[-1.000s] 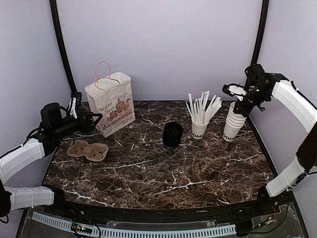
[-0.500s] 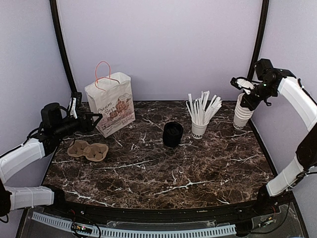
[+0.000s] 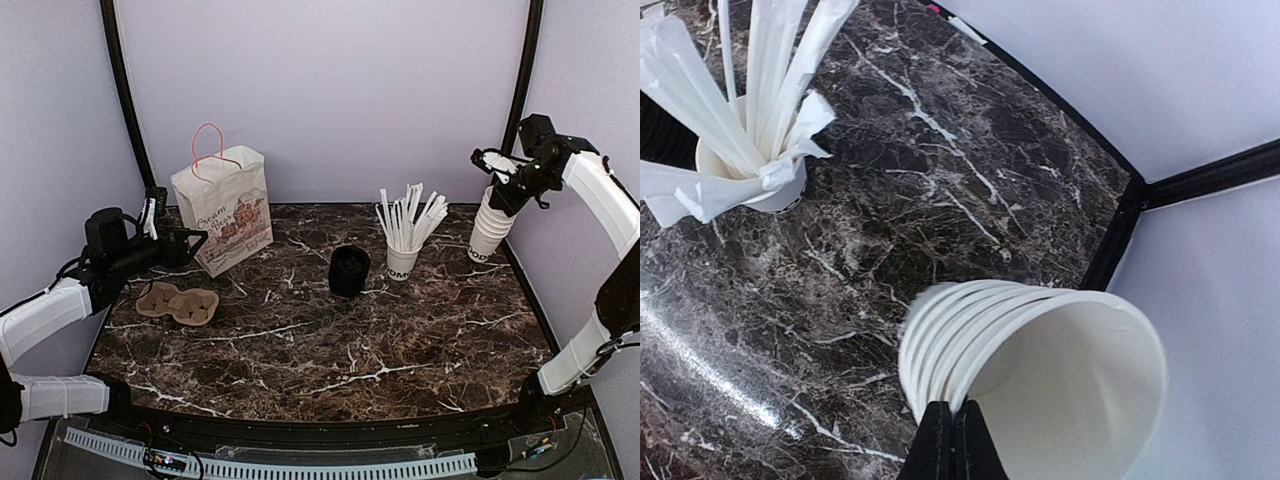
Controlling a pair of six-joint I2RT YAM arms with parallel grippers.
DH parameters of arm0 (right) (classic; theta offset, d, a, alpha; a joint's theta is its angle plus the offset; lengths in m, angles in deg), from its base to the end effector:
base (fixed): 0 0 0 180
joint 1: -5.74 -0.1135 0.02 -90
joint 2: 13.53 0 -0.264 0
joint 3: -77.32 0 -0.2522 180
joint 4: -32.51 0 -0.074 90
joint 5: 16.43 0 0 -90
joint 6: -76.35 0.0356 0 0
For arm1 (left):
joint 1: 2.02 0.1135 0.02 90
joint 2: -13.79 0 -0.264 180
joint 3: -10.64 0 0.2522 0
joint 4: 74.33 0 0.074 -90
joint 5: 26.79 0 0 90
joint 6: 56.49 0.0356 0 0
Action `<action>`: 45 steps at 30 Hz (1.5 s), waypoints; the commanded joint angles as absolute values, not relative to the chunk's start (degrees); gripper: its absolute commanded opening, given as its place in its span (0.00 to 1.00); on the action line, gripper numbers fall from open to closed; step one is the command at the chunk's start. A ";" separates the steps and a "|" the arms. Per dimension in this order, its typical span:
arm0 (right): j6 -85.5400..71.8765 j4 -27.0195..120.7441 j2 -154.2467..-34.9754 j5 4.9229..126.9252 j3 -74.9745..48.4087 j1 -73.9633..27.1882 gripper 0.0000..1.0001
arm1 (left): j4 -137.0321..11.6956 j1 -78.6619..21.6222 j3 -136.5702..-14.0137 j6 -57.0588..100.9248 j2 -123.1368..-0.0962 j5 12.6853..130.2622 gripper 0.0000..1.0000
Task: Pack the takeout coffee
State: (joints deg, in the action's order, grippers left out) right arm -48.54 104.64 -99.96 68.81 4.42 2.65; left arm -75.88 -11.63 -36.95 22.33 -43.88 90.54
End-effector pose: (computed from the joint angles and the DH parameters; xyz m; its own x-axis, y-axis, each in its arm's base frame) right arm 0.3071 0.0195 0.3804 -0.5804 -0.6022 -0.5482 -0.5332 0.7898 -0.3032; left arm 0.2256 -0.0548 0.2768 -0.2590 -0.1308 -0.9570 0.5563 0.7897 -0.2586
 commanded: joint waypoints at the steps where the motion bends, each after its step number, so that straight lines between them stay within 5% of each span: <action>1: -46.85 104.76 -101.23 63.19 8.87 4.68 0.00 | -76.71 -11.86 -38.68 22.00 -43.87 91.52 0.70; 3: -48.65 100.49 -100.62 78.74 5.36 0.91 0.00 | -76.78 -11.91 -38.64 21.92 -43.87 91.36 0.70; 6: -49.22 106.02 -100.50 58.04 9.99 6.69 0.00 | -76.76 -11.87 -38.79 21.88 -44.18 91.54 0.70; 9: -49.07 98.82 -100.15 82.83 3.91 0.22 0.00 | -76.72 -11.86 -38.85 21.90 -44.22 91.60 0.70; 12: -48.98 105.15 -99.95 60.50 7.37 4.29 0.00 | -76.82 -11.86 -38.86 21.78 -44.22 91.87 0.70; 15: -47.51 97.92 -99.06 80.57 1.89 -0.86 0.00 | -76.96 -11.87 -38.70 21.50 -43.96 91.85 0.70; 18: -45.90 103.02 -99.11 60.09 4.59 2.52 0.00 | -77.45 -11.86 -38.63 20.83 -44.02 92.22 0.70; 21: -46.83 96.78 -98.63 82.46 -0.03 -3.10 0.00 | -77.36 -11.88 -38.63 20.80 -43.97 92.10 0.70; 24: -44.08 100.10 -98.70 66.81 4.78 1.00 0.00 | -77.33 -11.86 -38.61 20.90 -44.08 92.23 0.70; 27: -45.10 98.40 -99.27 78.66 4.44 -1.21 0.00 | -77.19 -11.87 -38.71 20.97 -44.15 92.26 0.70; 45: -43.75 103.06 -93.41 65.72 10.55 -0.32 0.00 | -77.31 -11.86 -38.81 20.88 -44.83 92.41 0.70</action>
State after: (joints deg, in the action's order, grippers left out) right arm -45.63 103.43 -97.60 72.75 8.75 -0.17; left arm -75.94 -11.63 -36.95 21.00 -44.82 91.68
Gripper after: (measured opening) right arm 0.014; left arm 0.697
